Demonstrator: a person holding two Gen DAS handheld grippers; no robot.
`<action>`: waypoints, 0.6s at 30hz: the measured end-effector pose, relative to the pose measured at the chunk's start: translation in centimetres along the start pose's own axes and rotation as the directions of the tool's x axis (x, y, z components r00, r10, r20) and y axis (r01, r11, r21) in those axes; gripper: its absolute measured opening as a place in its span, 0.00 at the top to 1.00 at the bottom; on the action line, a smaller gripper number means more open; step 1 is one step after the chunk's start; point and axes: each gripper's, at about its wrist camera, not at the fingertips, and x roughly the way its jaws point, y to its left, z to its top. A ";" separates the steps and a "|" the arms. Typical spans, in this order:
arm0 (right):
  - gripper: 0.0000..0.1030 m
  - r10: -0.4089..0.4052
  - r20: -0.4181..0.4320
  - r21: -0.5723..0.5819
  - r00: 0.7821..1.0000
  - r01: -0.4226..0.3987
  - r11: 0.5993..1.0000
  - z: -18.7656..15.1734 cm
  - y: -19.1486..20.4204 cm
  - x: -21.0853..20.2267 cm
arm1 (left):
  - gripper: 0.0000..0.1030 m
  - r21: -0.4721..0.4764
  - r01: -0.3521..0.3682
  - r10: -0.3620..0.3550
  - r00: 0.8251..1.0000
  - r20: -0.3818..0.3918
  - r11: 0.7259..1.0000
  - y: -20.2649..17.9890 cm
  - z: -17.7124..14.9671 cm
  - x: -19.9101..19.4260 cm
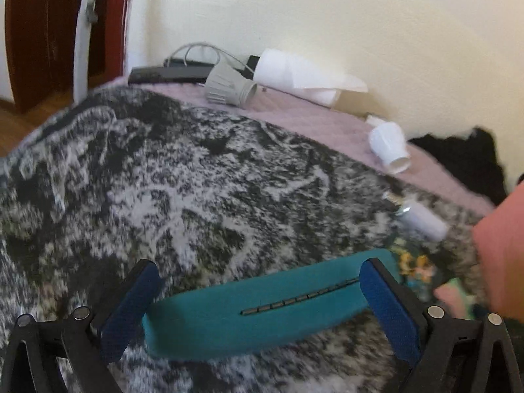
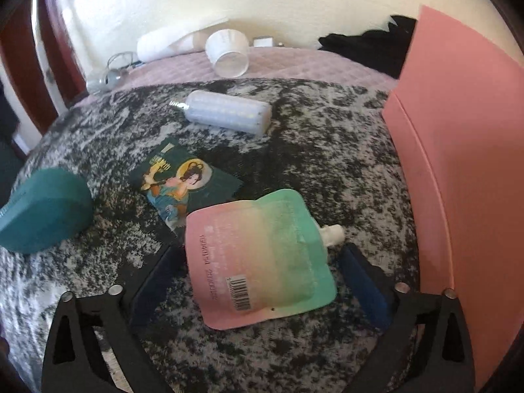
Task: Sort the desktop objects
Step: 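Grasp the teal glasses case with the left tool while the right tool grasps the pink-green pouch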
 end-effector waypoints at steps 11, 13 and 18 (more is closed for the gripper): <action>0.00 0.031 0.004 -0.027 1.000 -0.031 0.999 0.0 -0.1 0.3 | 0.01 0.027 0.125 -0.124 0.992 -0.018 0.992 0.9 0.4 1.1; 0.00 0.032 0.005 -0.027 0.999 -0.032 0.999 0.0 -0.1 0.3 | 0.01 0.057 0.186 -0.183 0.981 -0.059 0.981 0.8 0.1 1.0; 0.00 0.037 0.008 -0.023 0.999 -0.037 0.999 -0.1 -0.1 0.2 | 0.01 0.177 0.276 -0.244 0.953 -0.180 0.945 -1.4 -1.6 1.3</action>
